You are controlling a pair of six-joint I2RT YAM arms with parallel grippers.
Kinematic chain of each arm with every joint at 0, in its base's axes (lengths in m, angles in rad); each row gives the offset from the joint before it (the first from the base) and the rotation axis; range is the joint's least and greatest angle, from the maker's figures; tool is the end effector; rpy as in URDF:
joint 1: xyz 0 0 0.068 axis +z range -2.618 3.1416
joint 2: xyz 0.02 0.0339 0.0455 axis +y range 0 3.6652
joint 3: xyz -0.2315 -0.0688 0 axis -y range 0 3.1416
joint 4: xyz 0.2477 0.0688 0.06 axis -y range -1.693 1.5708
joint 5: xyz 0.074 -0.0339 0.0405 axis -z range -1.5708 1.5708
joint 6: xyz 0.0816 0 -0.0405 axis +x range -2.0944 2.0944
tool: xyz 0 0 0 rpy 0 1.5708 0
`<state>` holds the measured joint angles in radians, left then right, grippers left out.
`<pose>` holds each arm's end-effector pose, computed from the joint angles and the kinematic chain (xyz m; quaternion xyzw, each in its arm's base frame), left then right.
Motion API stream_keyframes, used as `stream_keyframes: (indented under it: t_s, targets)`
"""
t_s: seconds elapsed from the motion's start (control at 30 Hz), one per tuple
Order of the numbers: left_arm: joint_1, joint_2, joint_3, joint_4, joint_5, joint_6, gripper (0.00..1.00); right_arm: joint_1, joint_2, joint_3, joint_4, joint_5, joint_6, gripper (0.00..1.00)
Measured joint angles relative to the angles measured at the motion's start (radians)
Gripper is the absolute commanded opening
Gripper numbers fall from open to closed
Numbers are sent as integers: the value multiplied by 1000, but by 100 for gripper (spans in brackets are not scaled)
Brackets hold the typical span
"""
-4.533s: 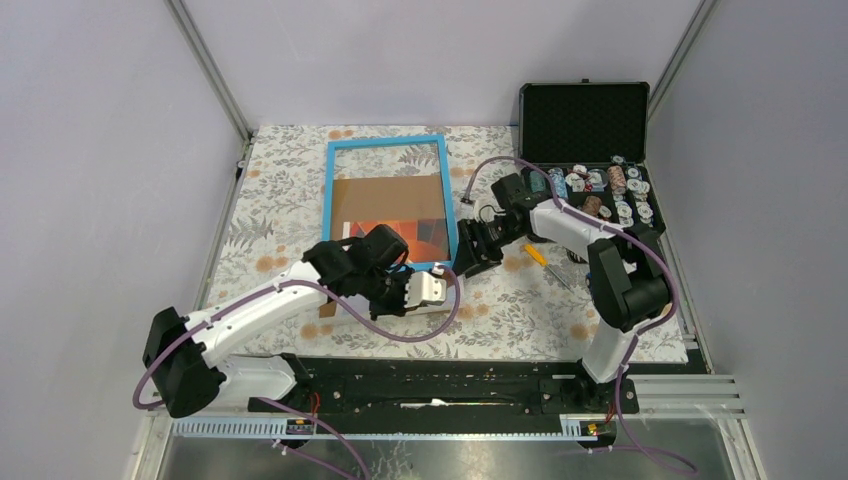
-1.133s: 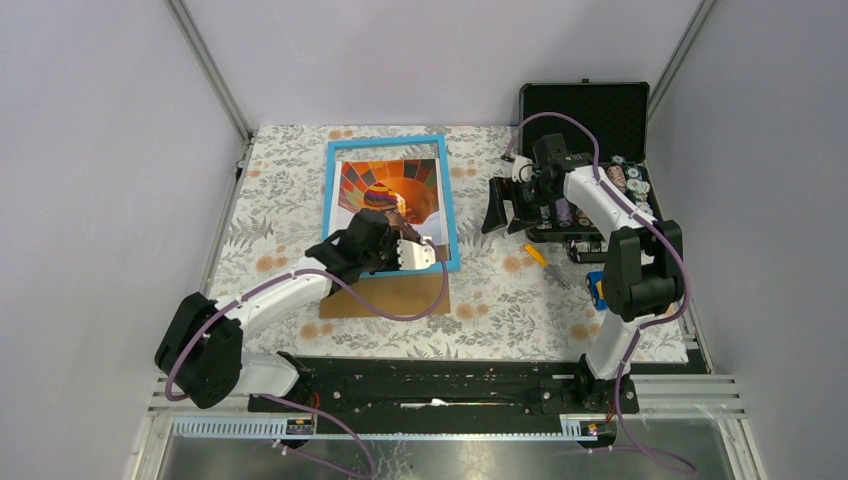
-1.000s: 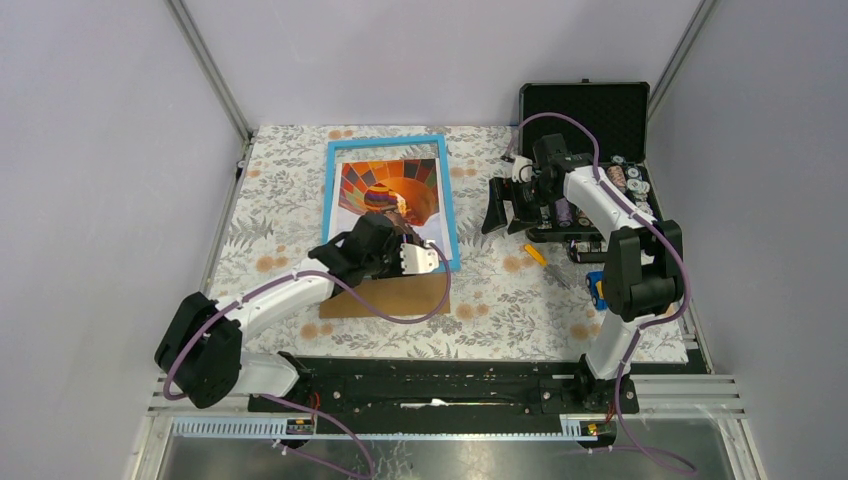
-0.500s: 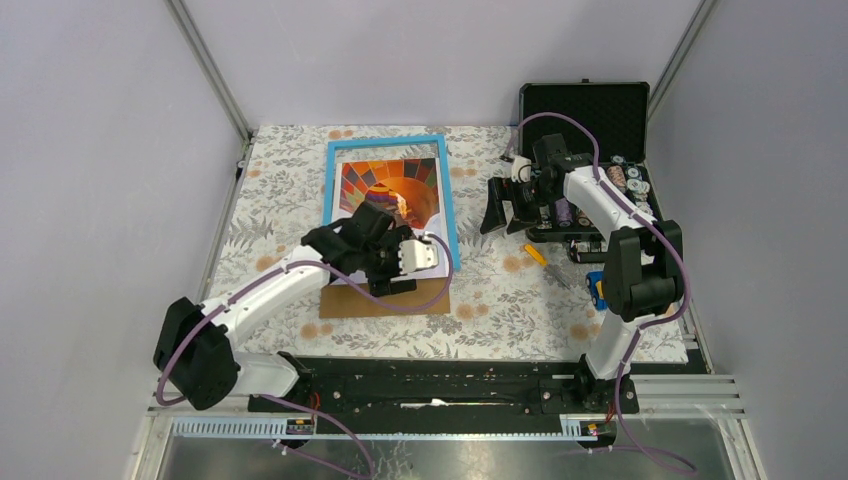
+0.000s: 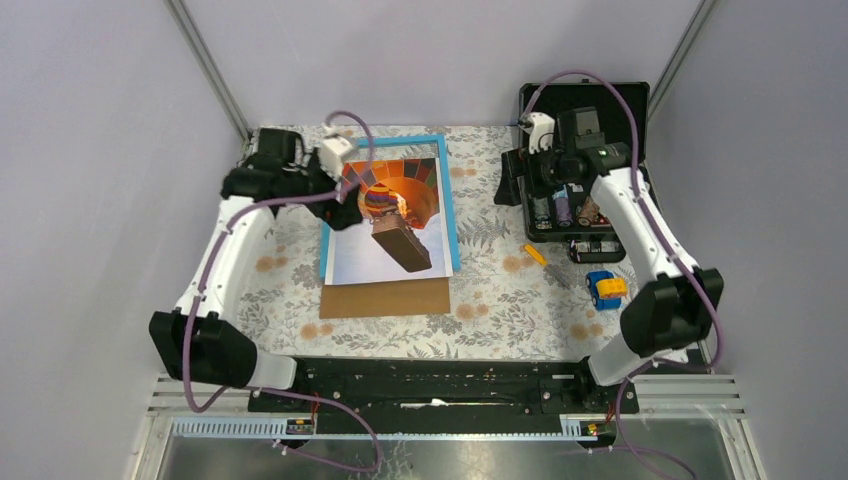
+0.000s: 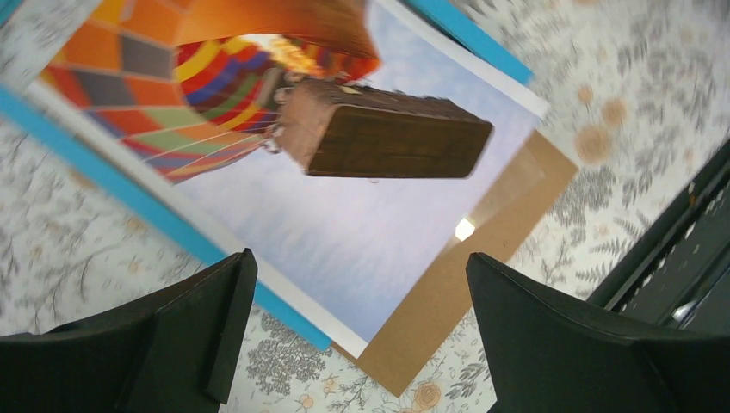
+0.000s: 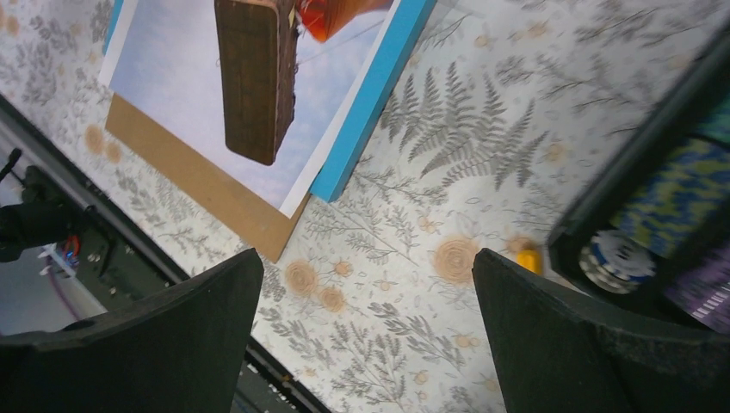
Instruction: Take the photo out of the frame
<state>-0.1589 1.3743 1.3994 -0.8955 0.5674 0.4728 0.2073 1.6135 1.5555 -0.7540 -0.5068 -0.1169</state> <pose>0.3021 -0.0928 0.2975 0.3714 0.8273 -0.2082 0.3664 0.3643 0.1171 0.2849 -0.2368 0.8725 0.2488 0.3476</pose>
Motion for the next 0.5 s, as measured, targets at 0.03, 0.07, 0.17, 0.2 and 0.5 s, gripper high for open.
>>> stream_keyframes:
  t_s: [0.03, 0.07, 0.17, 0.2, 0.5]
  targets:
    - [44, 14, 21, -5, 16, -17, 99, 0, -33, -3, 3, 20, -3, 100]
    - [111, 32, 48, -10, 38, -43, 99, -1, -73, -15, 12, 40, -6, 100]
    - [246, 53, 68, -13, 66, -98, 99, -7, -182, -91, 34, 79, -11, 100]
    - [303, 55, 66, -15, 70, -125, 99, -15, -220, -129, 35, 87, -11, 100]
    - [535, 41, -103, 24, 35, -252, 99, -185, -341, -448, 44, 101, 11, 100]
